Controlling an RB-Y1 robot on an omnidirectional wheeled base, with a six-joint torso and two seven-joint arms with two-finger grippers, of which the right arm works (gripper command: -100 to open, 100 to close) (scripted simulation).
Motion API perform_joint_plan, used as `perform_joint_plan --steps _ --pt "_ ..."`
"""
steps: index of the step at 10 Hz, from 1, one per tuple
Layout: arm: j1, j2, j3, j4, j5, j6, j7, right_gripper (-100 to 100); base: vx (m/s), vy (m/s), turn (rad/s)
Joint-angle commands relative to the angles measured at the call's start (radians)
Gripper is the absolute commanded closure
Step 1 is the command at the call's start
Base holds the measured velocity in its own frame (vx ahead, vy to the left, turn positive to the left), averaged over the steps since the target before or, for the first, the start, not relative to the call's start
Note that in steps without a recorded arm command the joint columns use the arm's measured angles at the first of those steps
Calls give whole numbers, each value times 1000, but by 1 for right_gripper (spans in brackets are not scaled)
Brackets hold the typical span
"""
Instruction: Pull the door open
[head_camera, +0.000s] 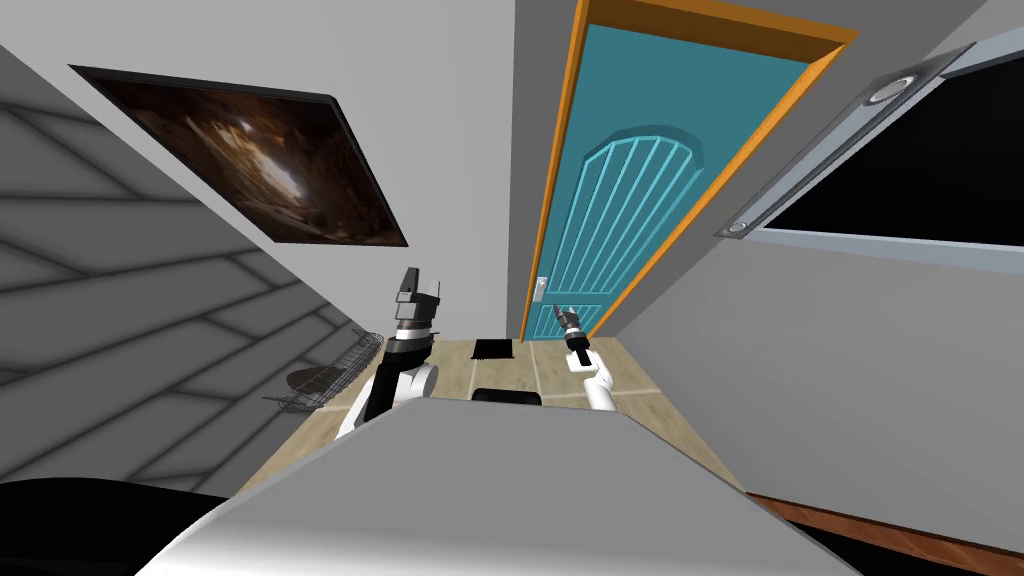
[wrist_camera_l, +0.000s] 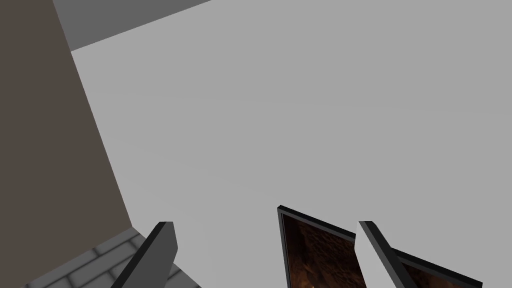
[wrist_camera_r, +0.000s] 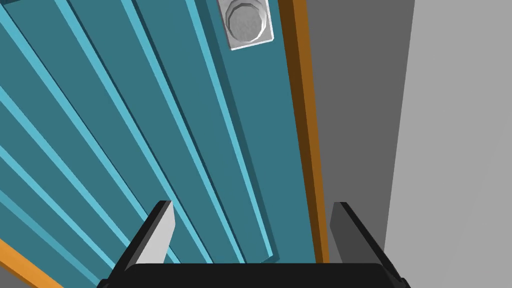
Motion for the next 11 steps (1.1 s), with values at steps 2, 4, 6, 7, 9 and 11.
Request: perform_joint_plan --steps 2,4,6,7,9,11 --pt "-39 -3 -15 72 31 8 55 -100 105 2 45" --pt "-64 -4 -24 118 54 14 92 -100 106 2 41" --pt "-84 -4 -31 155 72 20 122 -100 86 -4 37" --pt "-102 -4 -37 187 88 24 148 -100 119 5 58" --pt "-125 -4 -46 230 109 30 183 -100 136 -15 44" --pt "-143 -4 -58 252 81 23 208 -100 17 -16 54"
